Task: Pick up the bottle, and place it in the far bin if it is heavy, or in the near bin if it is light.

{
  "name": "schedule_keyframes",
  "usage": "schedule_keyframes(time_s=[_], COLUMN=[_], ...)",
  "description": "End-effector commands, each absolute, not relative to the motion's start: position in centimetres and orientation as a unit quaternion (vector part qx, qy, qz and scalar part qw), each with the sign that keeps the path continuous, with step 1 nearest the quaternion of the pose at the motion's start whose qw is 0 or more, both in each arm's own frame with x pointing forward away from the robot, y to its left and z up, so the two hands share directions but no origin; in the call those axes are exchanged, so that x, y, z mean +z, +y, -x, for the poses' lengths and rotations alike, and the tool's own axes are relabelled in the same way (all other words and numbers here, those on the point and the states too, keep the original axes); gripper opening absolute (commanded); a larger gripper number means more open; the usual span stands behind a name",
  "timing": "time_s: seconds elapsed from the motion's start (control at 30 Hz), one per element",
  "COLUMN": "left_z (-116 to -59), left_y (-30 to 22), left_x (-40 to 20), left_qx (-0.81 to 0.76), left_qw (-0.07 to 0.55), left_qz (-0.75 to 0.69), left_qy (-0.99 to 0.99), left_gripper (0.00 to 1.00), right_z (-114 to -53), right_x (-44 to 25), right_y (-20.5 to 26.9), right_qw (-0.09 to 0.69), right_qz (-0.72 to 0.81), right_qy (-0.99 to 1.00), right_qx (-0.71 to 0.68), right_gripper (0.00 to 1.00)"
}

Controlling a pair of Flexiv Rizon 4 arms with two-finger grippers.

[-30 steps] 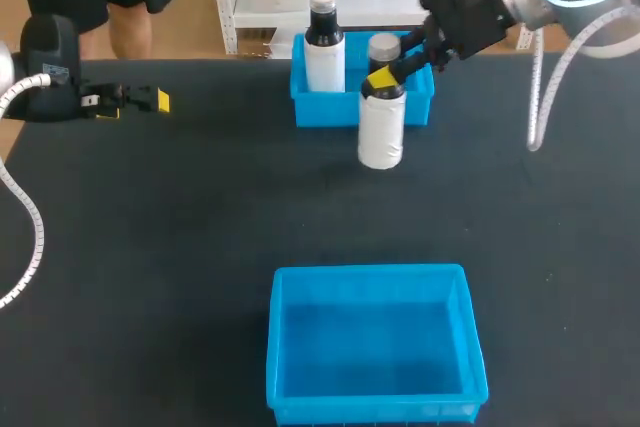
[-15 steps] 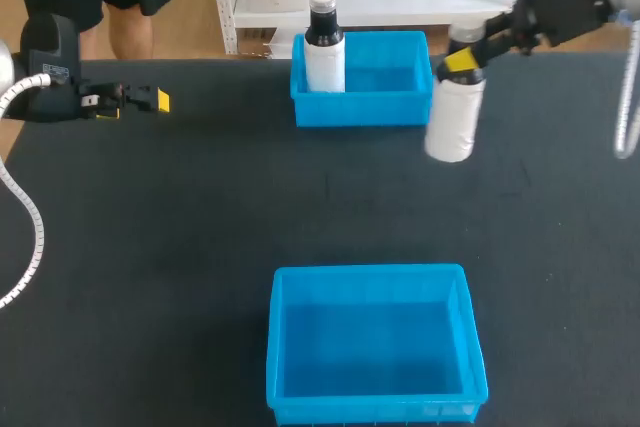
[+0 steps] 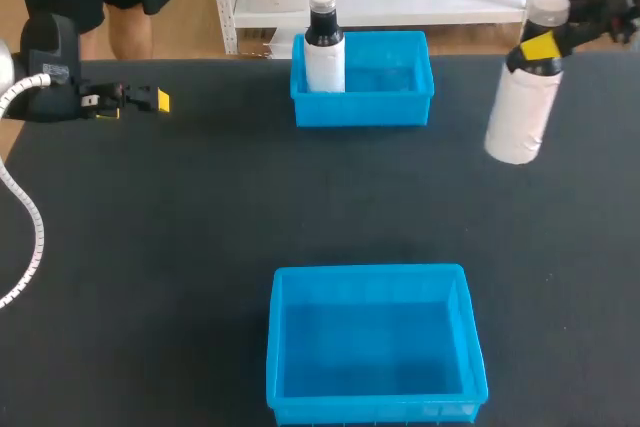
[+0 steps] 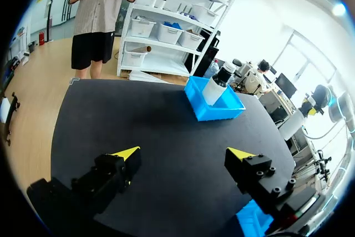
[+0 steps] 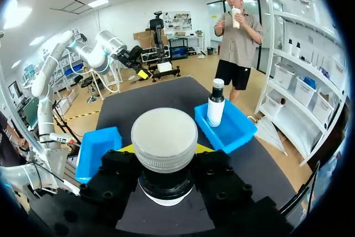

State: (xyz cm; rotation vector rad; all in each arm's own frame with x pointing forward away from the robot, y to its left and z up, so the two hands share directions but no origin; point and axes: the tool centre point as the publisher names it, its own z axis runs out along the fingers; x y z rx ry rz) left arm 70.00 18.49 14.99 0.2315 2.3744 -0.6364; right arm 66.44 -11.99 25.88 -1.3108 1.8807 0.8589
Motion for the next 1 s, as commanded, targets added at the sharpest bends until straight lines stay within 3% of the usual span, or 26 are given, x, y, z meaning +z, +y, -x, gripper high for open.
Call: schedule_keyframes(time_s=[0.03,0.53,1.0], left_z=[-70.0,-70.0,-70.0], left_y=[18.5,18.5,18.5], left_x=[15.0,15.0,15.0], left_qx=[-0.243,-0.243,-0.243], left_qw=[0.330,0.330,0.330], left_qz=[-0.088,-0.088,-0.088], left_qy=[0.908,0.908,0.908], left_gripper=[1.00,1.00,1.00], right_z=[-61.6,-53.0,-47.1], right_x=[28.5,31.0,27.6], right_y=[-11.8,-2.8,6.8], right_qw=[0.378,0.366,0.317], right_qz=[0.483,0.547,0.620], right_qy=[0.743,0.684,0.605], right_qx=[0.269,0.315,0.386], right_gripper=[0.00,0.00,0.00])
